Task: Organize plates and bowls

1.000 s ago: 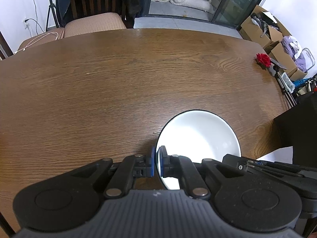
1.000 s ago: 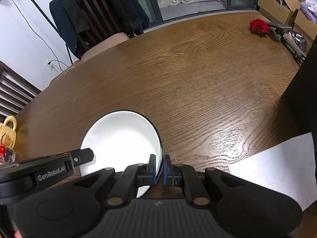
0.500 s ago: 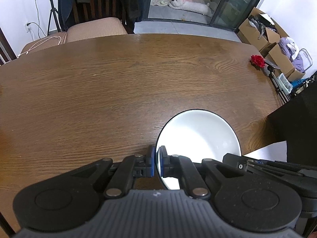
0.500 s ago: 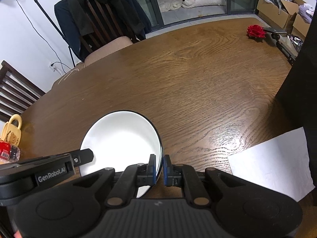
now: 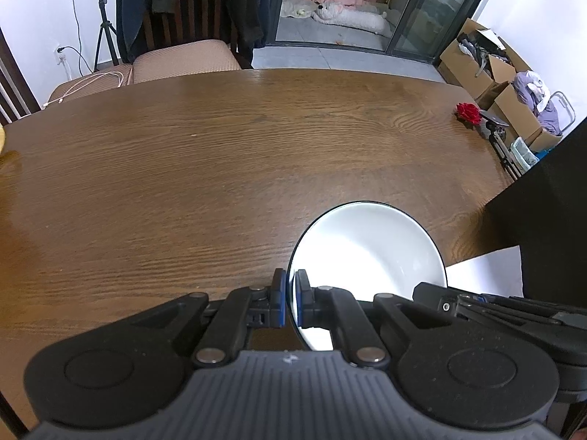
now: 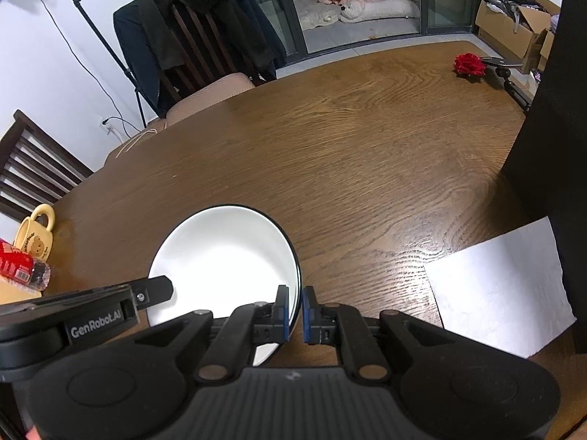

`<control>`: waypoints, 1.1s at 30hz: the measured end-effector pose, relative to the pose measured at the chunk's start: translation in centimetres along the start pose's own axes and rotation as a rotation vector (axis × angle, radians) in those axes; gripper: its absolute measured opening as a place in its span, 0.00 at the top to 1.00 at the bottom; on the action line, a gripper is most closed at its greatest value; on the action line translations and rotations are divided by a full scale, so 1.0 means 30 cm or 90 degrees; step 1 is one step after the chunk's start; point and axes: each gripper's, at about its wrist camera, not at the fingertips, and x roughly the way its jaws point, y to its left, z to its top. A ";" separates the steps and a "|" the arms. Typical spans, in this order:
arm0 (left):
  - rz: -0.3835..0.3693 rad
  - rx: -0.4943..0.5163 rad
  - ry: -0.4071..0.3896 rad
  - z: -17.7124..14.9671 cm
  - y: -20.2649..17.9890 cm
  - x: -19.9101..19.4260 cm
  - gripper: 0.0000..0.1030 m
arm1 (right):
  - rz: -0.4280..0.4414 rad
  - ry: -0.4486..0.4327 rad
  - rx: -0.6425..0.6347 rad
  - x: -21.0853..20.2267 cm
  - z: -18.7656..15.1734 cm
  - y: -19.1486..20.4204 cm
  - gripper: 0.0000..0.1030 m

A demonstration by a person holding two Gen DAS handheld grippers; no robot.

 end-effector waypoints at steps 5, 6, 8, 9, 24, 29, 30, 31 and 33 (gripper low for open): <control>0.001 0.002 -0.003 -0.026 0.011 -0.033 0.94 | 0.001 -0.003 -0.001 -0.033 -0.031 0.020 0.93; 0.002 0.002 -0.003 -0.033 0.015 -0.042 0.94 | 0.001 -0.004 0.000 -0.038 -0.037 0.025 0.93; 0.002 0.002 -0.005 -0.046 0.025 -0.060 0.94 | 0.001 -0.005 -0.001 -0.051 -0.049 0.035 0.93; 0.002 0.001 -0.005 -0.053 0.030 -0.067 0.94 | 0.001 -0.006 -0.002 -0.057 -0.055 0.041 0.93; 0.002 0.009 -0.014 -0.152 0.088 -0.184 0.94 | 0.003 -0.013 -0.004 -0.134 -0.156 0.110 0.93; 0.002 0.010 -0.017 -0.183 0.112 -0.223 0.94 | 0.003 -0.014 -0.004 -0.144 -0.174 0.122 0.93; 0.002 0.010 -0.018 -0.190 0.117 -0.232 0.94 | 0.003 -0.014 -0.004 -0.152 -0.184 0.127 0.93; 0.002 0.010 -0.018 -0.198 0.122 -0.239 0.94 | 0.004 -0.015 -0.004 -0.157 -0.194 0.134 0.93; 0.002 0.011 -0.020 -0.212 0.129 -0.253 0.94 | 0.004 -0.017 -0.005 -0.168 -0.213 0.149 0.93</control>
